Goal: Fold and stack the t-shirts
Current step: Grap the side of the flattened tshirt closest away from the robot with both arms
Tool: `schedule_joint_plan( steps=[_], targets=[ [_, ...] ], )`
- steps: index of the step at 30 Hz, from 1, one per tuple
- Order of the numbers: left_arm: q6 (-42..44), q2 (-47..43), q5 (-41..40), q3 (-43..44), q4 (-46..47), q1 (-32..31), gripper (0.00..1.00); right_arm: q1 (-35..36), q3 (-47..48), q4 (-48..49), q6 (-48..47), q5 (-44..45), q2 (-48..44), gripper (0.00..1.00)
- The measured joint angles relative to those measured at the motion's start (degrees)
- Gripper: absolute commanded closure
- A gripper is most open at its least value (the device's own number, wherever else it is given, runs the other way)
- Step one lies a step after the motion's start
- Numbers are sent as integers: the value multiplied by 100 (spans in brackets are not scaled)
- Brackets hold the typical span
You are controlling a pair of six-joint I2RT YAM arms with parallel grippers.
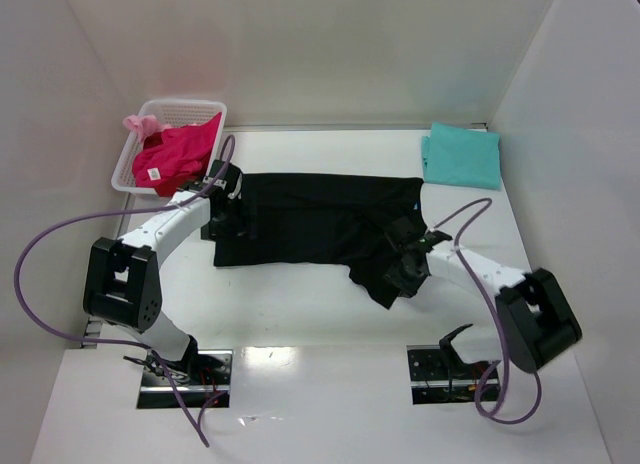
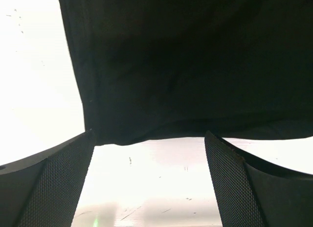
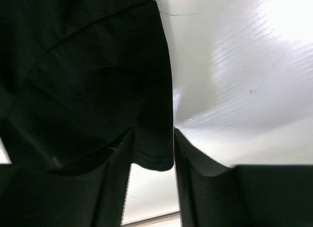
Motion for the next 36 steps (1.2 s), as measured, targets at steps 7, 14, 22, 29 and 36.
schedule_joint_plan(
  steps=[7, 14, 22, 29, 36],
  targets=[
    [2, 0, -94, 66, -35, 59, 0, 20, 391, -39, -175, -26, 721, 41],
    [2, 15, -118, 74, -59, 105, 0, 20, 411, -103, -264, -9, 776, 68],
    [24, 90, -120, 85, -55, 208, 0, 20, 485, -116, -280, -28, 874, 96],
    [-7, 114, -125, 105, -164, 267, 0, 20, 492, -122, -260, -31, 868, 99],
    [-415, 76, 42, 4, -308, 378, 0, 20, 492, -151, -258, 44, 774, 99]
  ],
)
